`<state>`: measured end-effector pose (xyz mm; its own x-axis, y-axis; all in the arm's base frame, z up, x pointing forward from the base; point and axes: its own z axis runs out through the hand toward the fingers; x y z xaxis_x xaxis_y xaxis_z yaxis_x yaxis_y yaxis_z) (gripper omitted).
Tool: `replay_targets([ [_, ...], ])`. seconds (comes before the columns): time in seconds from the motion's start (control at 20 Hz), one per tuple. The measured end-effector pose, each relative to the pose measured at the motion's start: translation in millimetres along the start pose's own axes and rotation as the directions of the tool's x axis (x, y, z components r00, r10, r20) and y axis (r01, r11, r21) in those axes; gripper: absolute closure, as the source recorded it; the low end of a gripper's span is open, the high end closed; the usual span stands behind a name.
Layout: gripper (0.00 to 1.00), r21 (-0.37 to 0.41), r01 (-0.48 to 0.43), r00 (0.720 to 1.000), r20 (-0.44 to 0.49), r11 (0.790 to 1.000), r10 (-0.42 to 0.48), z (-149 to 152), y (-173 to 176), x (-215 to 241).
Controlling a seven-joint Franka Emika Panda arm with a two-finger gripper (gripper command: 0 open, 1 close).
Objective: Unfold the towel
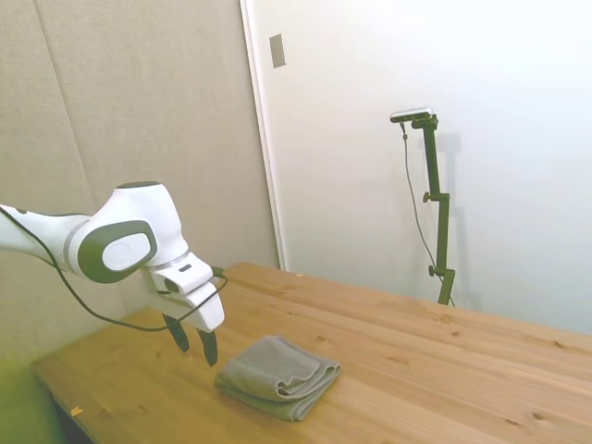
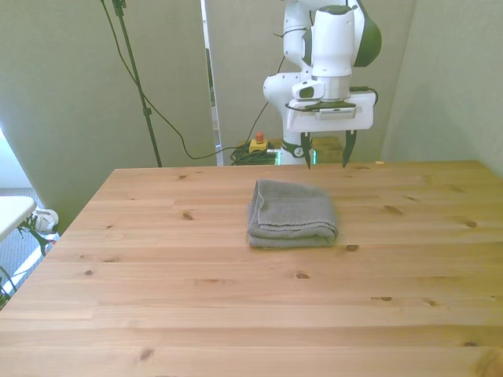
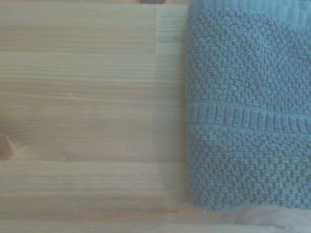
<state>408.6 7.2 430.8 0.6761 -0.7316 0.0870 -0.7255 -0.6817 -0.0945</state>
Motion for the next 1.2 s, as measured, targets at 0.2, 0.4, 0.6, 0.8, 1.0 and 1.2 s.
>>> replay_targets([
  [0.2, 0.00, 0.017, -0.029, 1.000, -0.003, 0.999, 0.029, -4.7, 5.9, 11.6],
  [0.4, 0.00, 0.081, -0.166, 0.985, -0.031, 0.983, 0.169, -38.0, 60.2, 86.4],
  [0.6, 0.00, 0.095, -0.265, 0.964, 0.011, 0.959, 0.265, -34.7, 121.7, 144.0],
  [0.8, 0.00, 0.114, -0.298, 0.954, 0.062, 0.948, 0.293, -6.8, 138.2, 160.3],
  [1.0, 0.00, 0.192, -0.286, 0.957, 0.101, 0.939, 0.271, 18.4, 136.8, 160.5],
  [1.2, 1.00, 0.216, -0.260, 0.961, 0.151, 0.941, 0.231, 34.9, 132.2, 151.2],
])
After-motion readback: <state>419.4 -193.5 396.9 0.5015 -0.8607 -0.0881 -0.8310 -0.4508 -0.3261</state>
